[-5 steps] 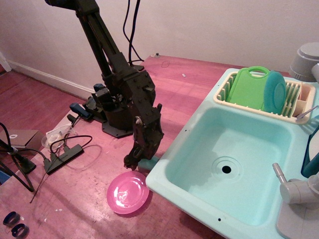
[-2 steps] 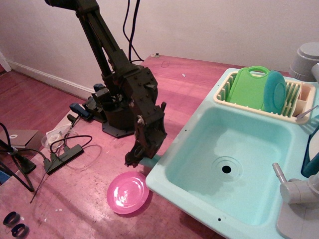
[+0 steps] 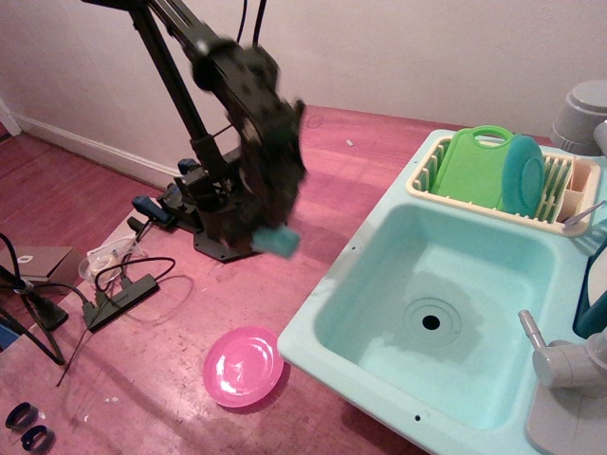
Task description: Put cup from anywhere into sink
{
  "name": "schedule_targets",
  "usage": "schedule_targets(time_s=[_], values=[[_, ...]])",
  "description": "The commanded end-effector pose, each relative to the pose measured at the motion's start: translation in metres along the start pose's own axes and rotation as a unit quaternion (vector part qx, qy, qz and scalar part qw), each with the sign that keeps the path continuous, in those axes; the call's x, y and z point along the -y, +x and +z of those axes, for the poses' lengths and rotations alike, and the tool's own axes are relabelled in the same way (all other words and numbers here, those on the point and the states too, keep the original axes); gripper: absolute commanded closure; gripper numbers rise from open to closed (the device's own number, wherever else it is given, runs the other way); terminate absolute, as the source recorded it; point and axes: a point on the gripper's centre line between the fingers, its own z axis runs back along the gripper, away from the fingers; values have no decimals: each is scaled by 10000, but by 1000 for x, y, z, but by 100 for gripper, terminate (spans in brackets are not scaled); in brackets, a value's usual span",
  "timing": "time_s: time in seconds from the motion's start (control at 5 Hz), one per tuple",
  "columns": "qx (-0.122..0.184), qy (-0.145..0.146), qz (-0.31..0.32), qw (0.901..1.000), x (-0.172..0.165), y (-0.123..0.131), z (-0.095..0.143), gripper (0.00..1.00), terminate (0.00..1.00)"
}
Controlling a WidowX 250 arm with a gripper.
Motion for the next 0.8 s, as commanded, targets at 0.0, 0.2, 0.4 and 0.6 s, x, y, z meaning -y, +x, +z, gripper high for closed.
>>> schedule_targets(time_s=[0.0, 0.2, 0.4, 0.6], values=[[343, 88, -65, 9994, -10, -26, 49, 100, 0], [654, 308, -195, 9972, -13, 19, 68, 100, 0], [668, 225, -597, 9957, -6, 77, 62, 100, 0], [561, 162, -789, 9952, 1, 120, 63, 100, 0]])
